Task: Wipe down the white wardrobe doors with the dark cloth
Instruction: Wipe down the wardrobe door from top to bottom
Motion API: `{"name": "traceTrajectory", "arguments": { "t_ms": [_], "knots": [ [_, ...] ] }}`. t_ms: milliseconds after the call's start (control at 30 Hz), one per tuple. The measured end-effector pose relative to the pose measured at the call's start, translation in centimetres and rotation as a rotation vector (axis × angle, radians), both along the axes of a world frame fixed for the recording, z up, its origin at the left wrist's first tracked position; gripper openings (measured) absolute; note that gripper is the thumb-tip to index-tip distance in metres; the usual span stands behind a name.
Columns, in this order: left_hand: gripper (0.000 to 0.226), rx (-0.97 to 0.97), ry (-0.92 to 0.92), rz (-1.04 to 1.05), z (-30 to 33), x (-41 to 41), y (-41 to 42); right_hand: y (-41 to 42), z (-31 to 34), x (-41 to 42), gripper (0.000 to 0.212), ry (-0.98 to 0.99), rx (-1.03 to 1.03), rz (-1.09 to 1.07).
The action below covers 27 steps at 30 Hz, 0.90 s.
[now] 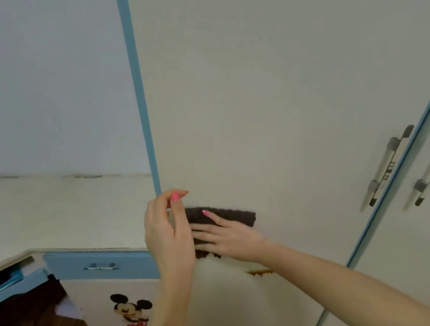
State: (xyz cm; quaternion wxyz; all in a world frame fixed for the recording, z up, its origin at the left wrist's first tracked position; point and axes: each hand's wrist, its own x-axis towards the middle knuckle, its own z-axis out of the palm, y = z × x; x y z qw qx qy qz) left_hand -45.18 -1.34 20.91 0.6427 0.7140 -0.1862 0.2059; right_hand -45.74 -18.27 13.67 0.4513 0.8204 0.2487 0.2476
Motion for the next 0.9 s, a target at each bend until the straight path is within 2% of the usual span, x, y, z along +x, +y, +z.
{"name": "traceTrajectory", "arguments": {
  "t_ms": [100,200,300,367,500,667,767,900],
  "knots": [
    [0.025,-0.041,0.037,0.006,0.0,0.0,-0.5,-0.9,5.5,-0.6,0.047,-0.184,0.197,0.058],
    [0.024,-0.078,0.083,0.000,-0.3,-0.2,-0.8,-0.9,10.5,-1.1,0.047,-0.407,0.401,0.045],
    [0.025,-0.074,0.108,-0.012,-0.7,-0.6,-1.1,-0.8,10.8,-0.8,0.045,-0.479,0.479,0.066],
    [0.025,-0.057,0.096,-0.014,-1.1,-0.9,-1.2,-1.7,8.2,-1.1,0.047,-0.419,0.404,0.050],
    [0.024,-0.027,0.091,-0.057,-1.2,-2.0,-1.2,-5.9,1.1,-4.1,0.053,-0.096,0.018,0.005],
    [0.026,0.005,0.108,-0.071,-1.6,-3.5,-2.3,-9.4,-1.4,-8.1,0.064,0.035,-0.236,-0.130],
    [0.026,0.023,0.081,-0.068,-1.9,-4.1,-2.8,-10.8,0.4,-9.1,0.056,-0.013,-0.150,-0.080],
    [0.026,0.021,0.103,-0.071,-1.5,-4.7,-4.0,-12.8,5.7,-10.8,0.056,-0.254,0.080,-0.064]
  ]
}}
